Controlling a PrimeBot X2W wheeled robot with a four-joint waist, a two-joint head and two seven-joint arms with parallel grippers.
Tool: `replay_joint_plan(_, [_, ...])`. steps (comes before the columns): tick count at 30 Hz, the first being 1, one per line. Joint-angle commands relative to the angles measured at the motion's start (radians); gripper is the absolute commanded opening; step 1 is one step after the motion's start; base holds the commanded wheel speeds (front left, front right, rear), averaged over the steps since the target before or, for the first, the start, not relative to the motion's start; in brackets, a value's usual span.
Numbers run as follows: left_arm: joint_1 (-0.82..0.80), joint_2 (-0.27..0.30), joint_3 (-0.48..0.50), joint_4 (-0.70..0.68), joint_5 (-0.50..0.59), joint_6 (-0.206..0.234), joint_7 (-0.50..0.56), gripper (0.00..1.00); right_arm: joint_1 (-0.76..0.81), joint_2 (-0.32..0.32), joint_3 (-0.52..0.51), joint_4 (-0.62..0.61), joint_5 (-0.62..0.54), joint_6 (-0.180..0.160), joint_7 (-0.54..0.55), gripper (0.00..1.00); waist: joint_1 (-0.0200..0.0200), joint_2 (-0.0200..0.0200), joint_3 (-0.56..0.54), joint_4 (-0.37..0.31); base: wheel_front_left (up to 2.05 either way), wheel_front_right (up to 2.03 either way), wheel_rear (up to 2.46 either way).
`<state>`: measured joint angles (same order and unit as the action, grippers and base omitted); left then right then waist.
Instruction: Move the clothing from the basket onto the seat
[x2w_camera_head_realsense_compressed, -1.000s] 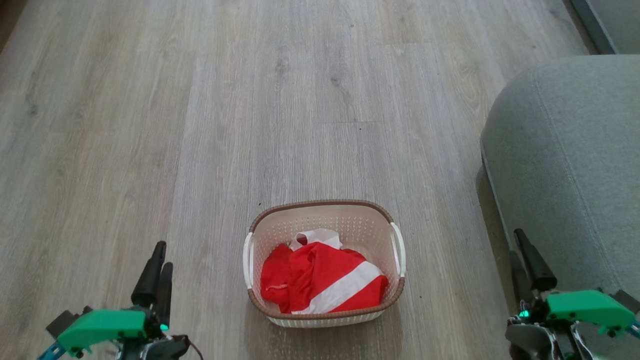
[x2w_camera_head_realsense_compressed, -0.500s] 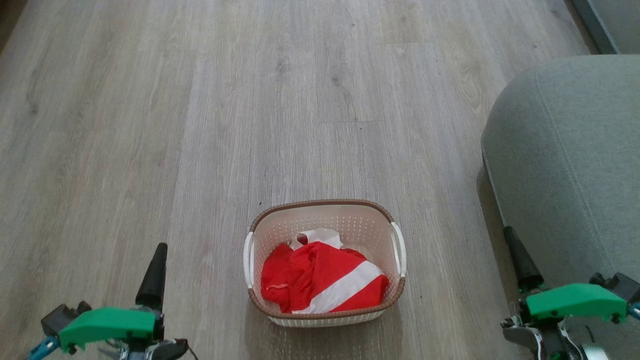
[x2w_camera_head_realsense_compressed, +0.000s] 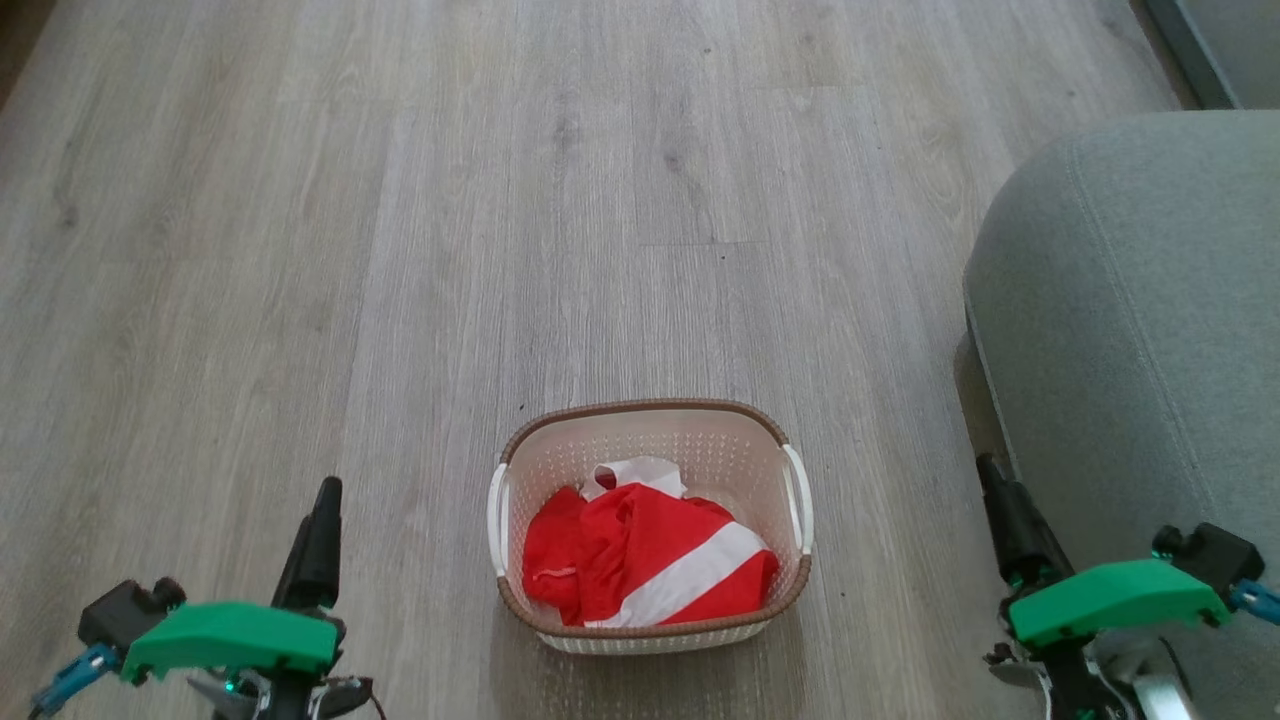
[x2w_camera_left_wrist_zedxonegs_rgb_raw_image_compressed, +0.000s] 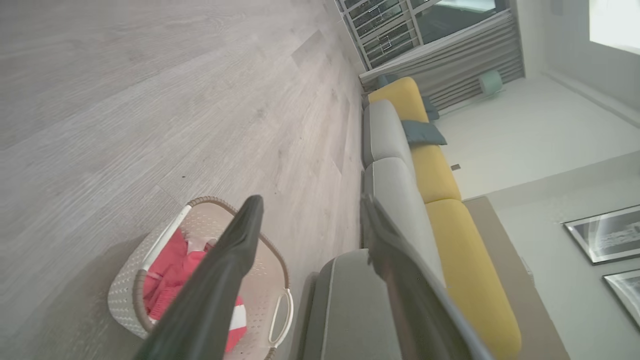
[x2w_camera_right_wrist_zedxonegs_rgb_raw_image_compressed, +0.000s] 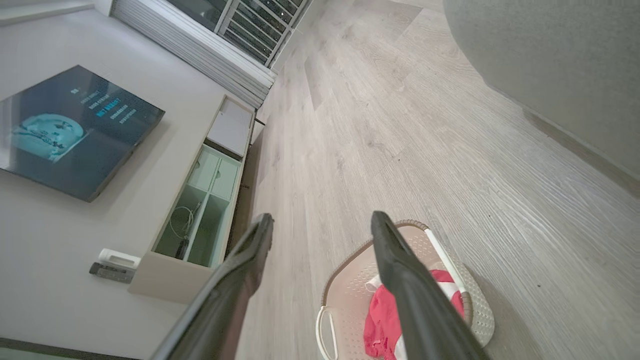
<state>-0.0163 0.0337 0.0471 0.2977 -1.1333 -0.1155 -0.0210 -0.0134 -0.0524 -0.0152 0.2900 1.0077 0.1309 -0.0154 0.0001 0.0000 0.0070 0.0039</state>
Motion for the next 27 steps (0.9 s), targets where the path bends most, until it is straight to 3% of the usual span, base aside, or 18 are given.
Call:
replay_joint_plan(1, [-0.041, 0.007, 0.011, -0.04, 0.026, 0.004, -0.009, 1.0, -0.052, -0.019, 0.014, -0.031, -0.028, 0.0, -0.012, 1.0, 0.0, 0.0, 0.0, 0.0, 0.0, 0.0, 0.0])
replay_joint_plan(8, [-0.039, 0.008, -0.001, -0.068, 0.181, 0.023, -0.033, 1.0, -0.061, -0.022, 0.041, -0.018, -0.137, 0.0, -0.036, 1.0, 0.0, 0.0, 0.001, 0.002, 0.0, 0.0, 0.0])
replay_joint_plan(27, [-0.031, 0.01, -0.009, -0.098, 0.456, 0.051, -0.088, 1.0, -0.067, -0.035, 0.092, -0.001, -0.379, 0.0, -0.092, 1.0, 0.0, 0.0, -0.001, 0.003, 0.0, 0.0, 0.0])
